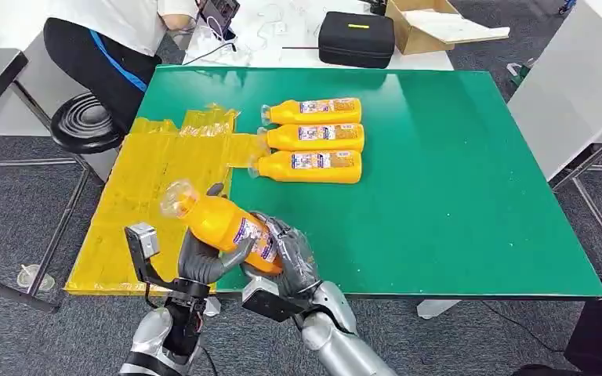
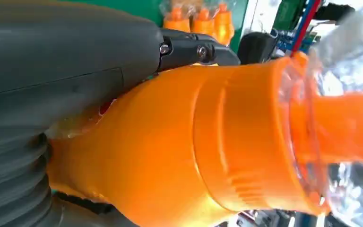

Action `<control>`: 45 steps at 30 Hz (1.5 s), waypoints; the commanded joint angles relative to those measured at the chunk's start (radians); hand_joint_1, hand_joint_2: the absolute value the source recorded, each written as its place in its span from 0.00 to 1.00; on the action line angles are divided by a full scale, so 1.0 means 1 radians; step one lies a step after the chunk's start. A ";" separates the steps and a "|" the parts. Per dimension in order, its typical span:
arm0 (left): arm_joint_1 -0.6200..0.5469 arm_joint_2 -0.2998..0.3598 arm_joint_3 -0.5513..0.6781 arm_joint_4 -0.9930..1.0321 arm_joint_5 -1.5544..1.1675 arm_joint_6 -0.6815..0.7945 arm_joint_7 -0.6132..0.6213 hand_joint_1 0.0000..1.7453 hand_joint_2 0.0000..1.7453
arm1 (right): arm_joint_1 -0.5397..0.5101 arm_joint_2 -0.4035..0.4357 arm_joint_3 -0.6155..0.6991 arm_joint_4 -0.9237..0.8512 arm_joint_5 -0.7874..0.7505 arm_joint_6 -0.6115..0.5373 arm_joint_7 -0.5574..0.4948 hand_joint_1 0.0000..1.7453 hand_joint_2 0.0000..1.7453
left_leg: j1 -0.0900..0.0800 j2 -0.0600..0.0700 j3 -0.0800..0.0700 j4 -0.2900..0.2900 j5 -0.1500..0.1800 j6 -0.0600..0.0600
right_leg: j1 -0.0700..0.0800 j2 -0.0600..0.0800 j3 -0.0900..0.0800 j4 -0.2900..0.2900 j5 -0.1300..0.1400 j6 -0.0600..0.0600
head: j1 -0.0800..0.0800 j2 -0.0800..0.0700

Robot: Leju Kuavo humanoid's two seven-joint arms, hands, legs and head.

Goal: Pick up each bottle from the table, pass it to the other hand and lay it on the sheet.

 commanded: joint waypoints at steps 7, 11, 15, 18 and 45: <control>-0.046 0.015 0.018 0.063 0.121 -0.109 0.018 0.00 1.00 | -0.062 0.009 0.091 0.216 -0.009 0.044 0.007 1.00 1.00 | 0.000 0.001 0.003 -0.001 -0.001 0.000 | 0.001 0.000 0.003 -0.001 -0.001 -0.001 | 0.000 0.000; -0.033 0.016 0.007 0.037 0.140 -0.130 0.026 1.00 1.00 | -0.060 0.010 0.085 0.218 -0.013 0.046 0.017 1.00 1.00 | 0.001 0.001 0.006 -0.001 -0.002 0.001 | 0.001 -0.001 0.006 -0.001 -0.002 -0.002 | 0.000 0.000; -0.031 0.014 0.007 0.037 0.133 -0.120 0.021 1.00 1.00 | -0.058 0.011 0.078 0.213 -0.023 0.047 0.009 1.00 1.00 | 0.000 0.000 0.004 -0.001 -0.001 0.001 | 0.001 -0.001 0.004 -0.001 -0.001 -0.001 | 0.000 0.000; -0.031 0.014 0.007 0.037 0.133 -0.120 0.021 1.00 1.00 | -0.058 0.011 0.078 0.213 -0.023 0.047 0.009 1.00 1.00 | 0.001 0.001 0.007 0.000 -0.002 0.001 | 0.001 0.000 0.007 -0.001 -0.002 -0.002 | 0.000 0.000; -0.084 0.032 0.134 -0.034 0.002 0.101 -0.072 1.00 1.00 | 0.016 -0.042 -0.054 -0.236 -0.262 0.147 0.020 0.00 0.00 | 0.001 0.000 0.004 0.000 -0.001 0.001 | 0.001 -0.001 0.004 -0.001 -0.001 -0.002 | 0.000 0.000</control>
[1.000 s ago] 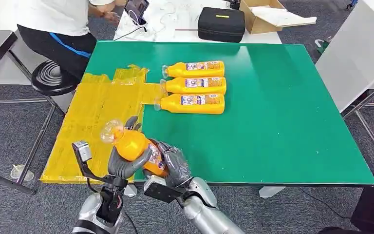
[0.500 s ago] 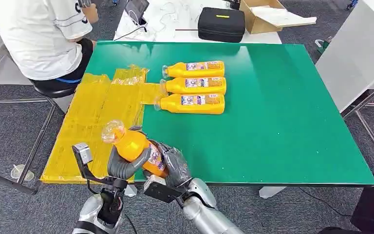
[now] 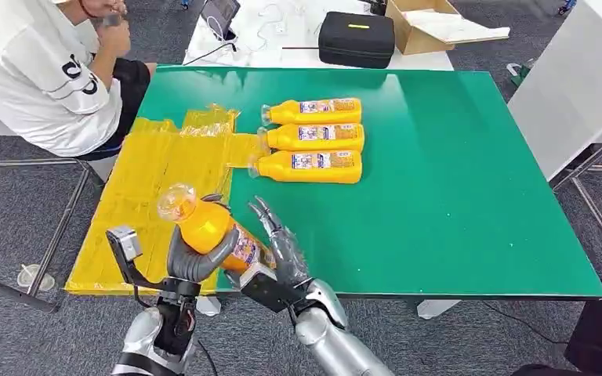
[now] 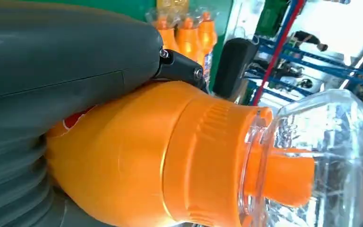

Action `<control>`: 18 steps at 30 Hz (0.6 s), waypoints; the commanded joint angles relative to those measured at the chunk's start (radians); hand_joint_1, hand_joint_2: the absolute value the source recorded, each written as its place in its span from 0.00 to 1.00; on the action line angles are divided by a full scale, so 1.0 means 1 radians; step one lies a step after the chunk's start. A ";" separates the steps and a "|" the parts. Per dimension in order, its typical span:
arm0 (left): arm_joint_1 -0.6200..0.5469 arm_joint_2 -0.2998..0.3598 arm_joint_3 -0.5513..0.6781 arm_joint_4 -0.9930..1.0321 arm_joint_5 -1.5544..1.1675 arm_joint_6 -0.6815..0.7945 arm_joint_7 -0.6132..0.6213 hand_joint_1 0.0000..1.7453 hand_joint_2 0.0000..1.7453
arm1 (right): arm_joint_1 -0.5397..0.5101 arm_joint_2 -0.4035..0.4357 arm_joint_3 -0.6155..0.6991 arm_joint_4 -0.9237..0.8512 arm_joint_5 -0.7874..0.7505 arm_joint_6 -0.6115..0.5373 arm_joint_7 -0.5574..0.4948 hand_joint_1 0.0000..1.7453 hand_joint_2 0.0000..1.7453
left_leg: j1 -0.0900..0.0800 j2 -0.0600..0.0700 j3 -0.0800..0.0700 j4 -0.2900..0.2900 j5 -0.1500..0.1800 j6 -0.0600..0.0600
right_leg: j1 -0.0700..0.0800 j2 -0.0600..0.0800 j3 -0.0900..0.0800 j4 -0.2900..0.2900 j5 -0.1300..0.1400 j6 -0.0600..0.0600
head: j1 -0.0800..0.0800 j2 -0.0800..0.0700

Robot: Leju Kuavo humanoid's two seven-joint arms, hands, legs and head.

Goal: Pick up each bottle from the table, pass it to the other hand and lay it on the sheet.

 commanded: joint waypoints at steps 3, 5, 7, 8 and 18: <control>-0.158 0.049 0.141 0.021 -0.112 0.233 -0.076 1.00 1.00 | 0.071 -0.083 -0.064 -0.364 -0.157 0.103 -0.016 0.00 0.00 | 0.001 -0.002 0.003 0.001 -0.001 0.001 | 0.001 -0.003 0.004 0.000 -0.001 -0.002 | 0.000 0.000; -0.205 0.057 0.173 0.065 -0.174 0.313 -0.096 1.00 1.00 | 0.093 -0.086 -0.059 -0.420 -0.183 0.118 -0.025 0.00 0.00 | 0.000 0.000 0.003 0.000 -0.001 0.001 | 0.001 -0.002 0.003 0.000 -0.001 -0.002 | 0.000 0.000; -0.239 0.069 0.186 0.099 -0.214 0.348 -0.108 1.00 1.00 | 0.106 -0.085 -0.047 -0.447 -0.192 0.119 -0.033 0.00 0.00 | 0.001 -0.001 0.003 0.000 0.000 0.000 | 0.001 -0.002 0.004 0.000 -0.001 -0.002 | 0.000 0.000; -0.241 0.070 0.187 0.102 -0.214 0.348 -0.108 1.00 1.00 | 0.107 -0.085 -0.045 -0.448 -0.192 0.119 -0.033 0.00 0.00 | 0.000 -0.001 0.002 0.000 0.000 0.000 | 0.001 -0.002 0.002 0.000 0.000 -0.001 | 0.000 0.000; -0.435 0.136 0.136 0.346 -0.624 0.737 -0.142 1.00 1.00 | 0.133 -0.046 -0.011 -0.547 -0.292 0.002 -0.143 0.00 0.00 | 0.001 -0.002 0.003 0.001 0.000 0.000 | 0.001 -0.003 0.004 0.001 -0.002 -0.002 | 0.000 0.000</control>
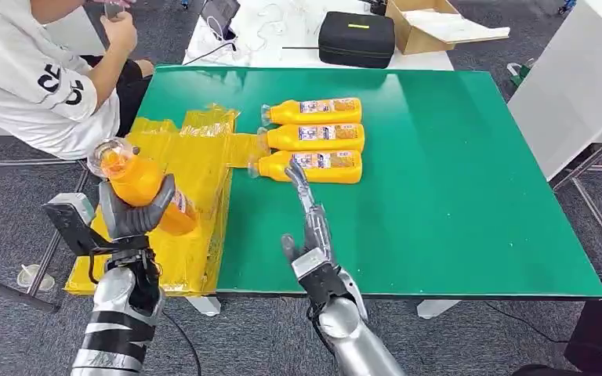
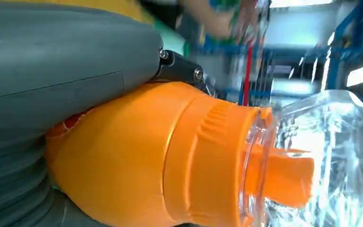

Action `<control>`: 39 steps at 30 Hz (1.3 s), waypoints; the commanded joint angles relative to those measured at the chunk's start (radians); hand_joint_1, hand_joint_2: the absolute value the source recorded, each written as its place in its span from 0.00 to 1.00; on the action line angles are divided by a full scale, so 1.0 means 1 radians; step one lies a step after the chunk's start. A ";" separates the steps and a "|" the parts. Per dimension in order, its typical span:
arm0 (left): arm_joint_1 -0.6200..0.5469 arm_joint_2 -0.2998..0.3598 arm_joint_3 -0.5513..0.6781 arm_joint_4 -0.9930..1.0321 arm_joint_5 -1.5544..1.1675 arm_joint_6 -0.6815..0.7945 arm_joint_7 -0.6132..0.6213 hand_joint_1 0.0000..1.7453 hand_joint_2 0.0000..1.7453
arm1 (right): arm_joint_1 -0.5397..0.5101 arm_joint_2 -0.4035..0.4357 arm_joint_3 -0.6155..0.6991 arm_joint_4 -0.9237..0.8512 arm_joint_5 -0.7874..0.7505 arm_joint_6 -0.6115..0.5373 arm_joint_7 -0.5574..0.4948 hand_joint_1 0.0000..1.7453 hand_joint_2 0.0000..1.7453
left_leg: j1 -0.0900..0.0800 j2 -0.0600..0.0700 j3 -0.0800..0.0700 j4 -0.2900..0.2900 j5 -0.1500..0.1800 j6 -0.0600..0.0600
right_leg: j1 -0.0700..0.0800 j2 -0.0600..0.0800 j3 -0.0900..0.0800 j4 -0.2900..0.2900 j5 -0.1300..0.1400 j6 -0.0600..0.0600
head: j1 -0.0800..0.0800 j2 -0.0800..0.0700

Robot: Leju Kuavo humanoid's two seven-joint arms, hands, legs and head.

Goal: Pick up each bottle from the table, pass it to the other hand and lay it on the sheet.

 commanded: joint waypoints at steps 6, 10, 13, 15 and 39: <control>-0.379 0.149 -0.117 0.576 -0.672 0.433 0.022 1.00 1.00 | -0.047 0.005 0.068 -0.024 -0.118 -0.056 -0.056 0.00 1.00 | 0.001 0.000 0.006 -0.001 0.001 -0.001 | 0.001 -0.001 0.005 0.000 0.000 -0.002 | 0.000 0.000; -0.393 0.171 -0.193 0.616 -0.773 0.388 0.020 1.00 1.00 | -0.052 0.000 0.078 -0.017 -0.133 -0.021 -0.055 0.00 1.00 | 0.001 0.003 0.004 -0.001 0.001 -0.001 | 0.001 0.002 0.004 -0.001 0.001 -0.002 | 0.000 0.000; -0.433 0.212 -0.305 0.706 -0.972 0.349 0.073 1.00 1.00 | -0.070 0.007 0.093 0.020 -0.135 0.008 -0.051 0.00 1.00 | 0.002 0.004 0.007 -0.001 0.000 -0.001 | 0.002 0.003 0.006 -0.001 0.001 -0.005 | 0.000 0.000; -0.451 0.225 -0.334 0.749 -1.022 0.314 0.090 1.00 1.00 | -0.073 0.011 0.099 0.033 -0.136 0.020 -0.049 0.00 1.00 | 0.001 0.002 0.007 -0.001 0.000 -0.001 | 0.002 0.001 0.006 0.000 0.001 -0.005 | 0.000 0.000; -0.411 0.253 -0.283 0.831 -0.980 -0.130 0.112 1.00 1.00 | -0.074 0.029 0.113 0.131 -0.123 0.113 -0.015 0.00 1.00 | 0.003 0.005 0.006 -0.001 0.000 -0.001 | 0.003 0.004 0.005 -0.001 0.002 -0.005 | 0.000 0.000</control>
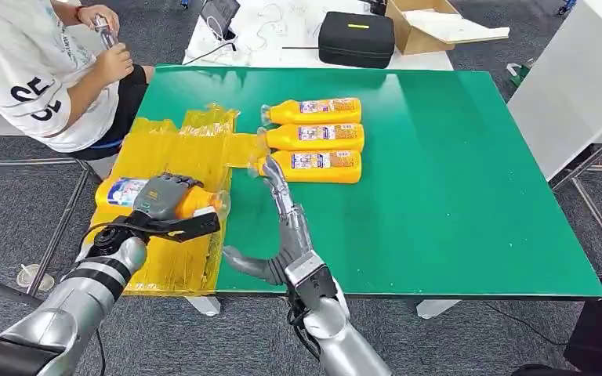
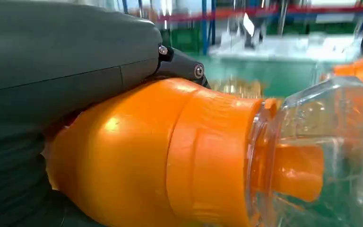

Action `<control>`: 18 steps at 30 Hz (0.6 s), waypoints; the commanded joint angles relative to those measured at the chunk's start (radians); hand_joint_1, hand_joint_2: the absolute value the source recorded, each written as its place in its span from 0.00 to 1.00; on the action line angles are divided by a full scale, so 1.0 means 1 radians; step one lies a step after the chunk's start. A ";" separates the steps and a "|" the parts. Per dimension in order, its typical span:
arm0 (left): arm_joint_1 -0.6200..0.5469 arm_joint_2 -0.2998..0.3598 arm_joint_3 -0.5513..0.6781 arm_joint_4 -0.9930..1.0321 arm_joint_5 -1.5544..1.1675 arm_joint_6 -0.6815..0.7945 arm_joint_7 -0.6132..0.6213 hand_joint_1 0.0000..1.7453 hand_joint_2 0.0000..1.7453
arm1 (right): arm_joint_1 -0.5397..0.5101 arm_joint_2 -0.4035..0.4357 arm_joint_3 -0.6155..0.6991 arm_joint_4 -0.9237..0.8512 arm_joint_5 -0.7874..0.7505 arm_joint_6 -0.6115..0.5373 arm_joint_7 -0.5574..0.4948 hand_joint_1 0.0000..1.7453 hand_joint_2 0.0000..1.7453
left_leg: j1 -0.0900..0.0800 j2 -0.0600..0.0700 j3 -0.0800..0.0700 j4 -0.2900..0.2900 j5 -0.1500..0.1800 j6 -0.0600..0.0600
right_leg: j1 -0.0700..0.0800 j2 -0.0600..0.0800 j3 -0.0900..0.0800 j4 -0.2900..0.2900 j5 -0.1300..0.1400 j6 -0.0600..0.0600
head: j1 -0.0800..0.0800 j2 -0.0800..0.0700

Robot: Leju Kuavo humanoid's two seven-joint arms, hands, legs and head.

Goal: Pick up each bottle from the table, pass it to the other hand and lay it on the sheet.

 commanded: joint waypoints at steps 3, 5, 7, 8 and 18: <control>0.007 0.012 0.028 0.087 0.038 -0.091 0.024 1.00 1.00 | -0.038 -0.003 0.018 0.119 -0.003 0.013 0.009 0.00 1.00 | 0.000 0.005 0.008 -0.001 -0.003 0.001 | 0.001 0.003 0.007 -0.002 -0.001 -0.002 | 0.000 0.000; 0.020 0.009 0.030 0.091 0.041 -0.109 0.036 0.79 1.00 | -0.040 -0.002 0.017 0.132 -0.001 0.020 0.012 0.00 1.00 | 0.000 0.004 0.008 -0.001 -0.003 0.001 | 0.001 0.003 0.007 -0.002 -0.001 -0.002 | 0.000 0.000; 0.028 0.006 0.032 0.089 0.043 -0.103 0.037 0.79 1.00 | -0.040 -0.002 0.016 0.135 -0.001 0.021 0.012 0.00 1.00 | 0.000 0.005 0.008 -0.002 -0.002 0.001 | 0.001 0.004 0.007 -0.002 -0.001 -0.002 | 0.000 0.000; 0.028 0.006 0.032 0.089 0.043 -0.103 0.037 0.79 1.00 | -0.040 -0.002 0.016 0.135 -0.001 0.021 0.012 0.00 1.00 | 0.000 0.005 0.007 -0.002 -0.002 0.001 | 0.001 0.003 0.006 -0.002 0.000 -0.001 | 0.000 0.000; 0.045 0.004 0.046 0.089 0.065 -0.148 0.032 0.00 1.00 | -0.041 0.002 0.013 0.143 0.000 0.030 0.013 0.00 1.00 | 0.000 0.005 0.008 -0.002 -0.002 0.001 | 0.001 0.003 0.007 -0.002 -0.001 -0.002 | 0.000 0.000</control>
